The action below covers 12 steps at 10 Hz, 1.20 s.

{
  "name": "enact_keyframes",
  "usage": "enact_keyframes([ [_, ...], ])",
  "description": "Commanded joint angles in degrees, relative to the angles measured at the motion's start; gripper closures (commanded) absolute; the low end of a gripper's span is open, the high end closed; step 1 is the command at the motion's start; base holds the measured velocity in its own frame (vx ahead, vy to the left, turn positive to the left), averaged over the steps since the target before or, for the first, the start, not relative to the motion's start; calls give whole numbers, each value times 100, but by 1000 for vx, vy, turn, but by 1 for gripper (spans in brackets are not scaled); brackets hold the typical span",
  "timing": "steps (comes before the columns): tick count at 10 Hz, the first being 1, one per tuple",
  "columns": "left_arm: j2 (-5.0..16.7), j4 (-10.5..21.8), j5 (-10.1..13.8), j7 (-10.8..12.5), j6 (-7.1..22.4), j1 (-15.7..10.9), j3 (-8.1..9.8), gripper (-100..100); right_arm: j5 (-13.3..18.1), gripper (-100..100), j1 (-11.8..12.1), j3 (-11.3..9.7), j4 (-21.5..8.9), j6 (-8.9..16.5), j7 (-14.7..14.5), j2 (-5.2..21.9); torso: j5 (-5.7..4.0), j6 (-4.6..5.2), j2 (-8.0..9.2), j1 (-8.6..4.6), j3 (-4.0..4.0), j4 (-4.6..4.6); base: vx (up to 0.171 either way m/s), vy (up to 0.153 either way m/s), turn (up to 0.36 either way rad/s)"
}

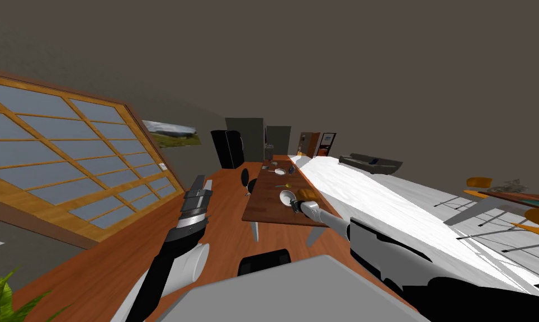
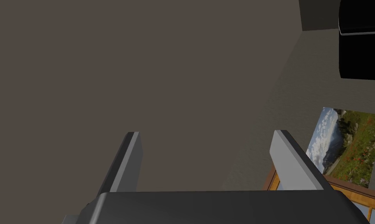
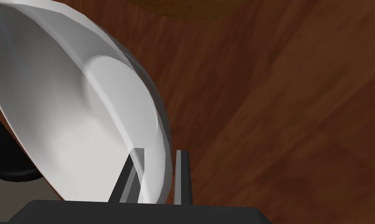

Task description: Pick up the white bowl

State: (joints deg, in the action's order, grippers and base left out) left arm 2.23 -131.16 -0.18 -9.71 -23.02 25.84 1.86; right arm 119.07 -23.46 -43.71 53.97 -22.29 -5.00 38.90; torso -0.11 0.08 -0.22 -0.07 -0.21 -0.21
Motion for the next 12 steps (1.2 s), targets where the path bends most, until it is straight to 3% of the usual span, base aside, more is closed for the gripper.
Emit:
enact_keyframes([
  [1,0,0,0,0,0,0,0,0,-57,100,-13,29,-29,12,-286,-16,0,0,0,0,0,0,3,3,38],
  [2,0,0,0,0,0,0,0,0,-57,100,-13,29,-29,12,-455,-16,-1,0,8,-4,5,2,-4,-3,12],
  [3,0,0,0,0,0,0,0,0,-142,100,51,313,81,-257,-624,-199,1,2,15,-7,10,5,46,21,-356],
  [4,0,0,0,0,0,2,1,0,-142,100,51,418,81,-257,-843,-199,3,13,10,-1,7,4,62,47,-296],
  [6,0,0,0,0,0,0,0,0,-142,100,51,418,81,-257,-1119,-199,5,-6,10,7,11,12,19,15,25],
  [7,0,0,0,0,0,0,0,0,-227,100,115,698,191,-526,-1283,-381,5,-7,19,3,17,15,48,19,-345],
  [8,0,0,0,0,0,2,1,0,-191,100,115,807,191,-526,-1189,-381,8,7,20,5,19,17,56,41,-279],
  [12,0,0,0,0,0,0,0,0,-227,100,115,807,191,-526,-1782,-381,5,-4,33,-2,28,23,8,8,9],
])
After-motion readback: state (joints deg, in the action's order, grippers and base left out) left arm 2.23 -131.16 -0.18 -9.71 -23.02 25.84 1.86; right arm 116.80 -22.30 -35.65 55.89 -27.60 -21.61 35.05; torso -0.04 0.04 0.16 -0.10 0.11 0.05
